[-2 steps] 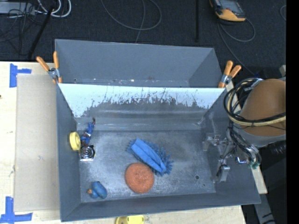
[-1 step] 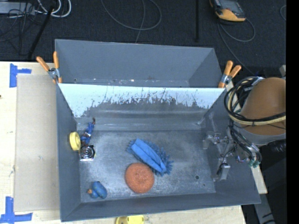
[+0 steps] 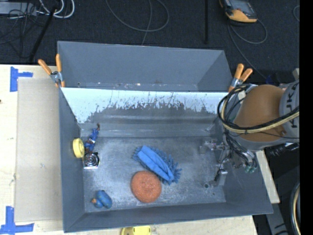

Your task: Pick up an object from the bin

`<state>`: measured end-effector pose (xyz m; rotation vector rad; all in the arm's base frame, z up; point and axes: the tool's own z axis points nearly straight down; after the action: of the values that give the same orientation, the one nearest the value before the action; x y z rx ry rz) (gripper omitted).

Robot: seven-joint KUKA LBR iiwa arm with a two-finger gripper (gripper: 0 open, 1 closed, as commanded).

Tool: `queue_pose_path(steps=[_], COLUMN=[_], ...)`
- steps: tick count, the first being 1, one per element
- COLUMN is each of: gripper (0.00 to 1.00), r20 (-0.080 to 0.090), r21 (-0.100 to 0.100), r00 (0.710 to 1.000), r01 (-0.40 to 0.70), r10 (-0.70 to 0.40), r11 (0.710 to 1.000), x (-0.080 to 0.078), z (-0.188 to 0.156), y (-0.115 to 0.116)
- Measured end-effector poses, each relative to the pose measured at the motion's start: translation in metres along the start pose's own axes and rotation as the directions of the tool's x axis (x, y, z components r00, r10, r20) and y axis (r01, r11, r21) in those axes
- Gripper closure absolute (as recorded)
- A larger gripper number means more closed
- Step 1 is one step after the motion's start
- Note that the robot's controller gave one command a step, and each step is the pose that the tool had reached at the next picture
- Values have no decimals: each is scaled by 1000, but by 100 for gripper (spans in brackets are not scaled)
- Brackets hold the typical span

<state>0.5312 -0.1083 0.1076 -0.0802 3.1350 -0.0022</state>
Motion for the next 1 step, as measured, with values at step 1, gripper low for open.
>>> queue_pose_path(steps=[1], gripper=[0], r20=[-15], r21=[-3], r00=[997], r01=[-78], r10=[78], r11=[997], x=[11], z=[18], y=[38])
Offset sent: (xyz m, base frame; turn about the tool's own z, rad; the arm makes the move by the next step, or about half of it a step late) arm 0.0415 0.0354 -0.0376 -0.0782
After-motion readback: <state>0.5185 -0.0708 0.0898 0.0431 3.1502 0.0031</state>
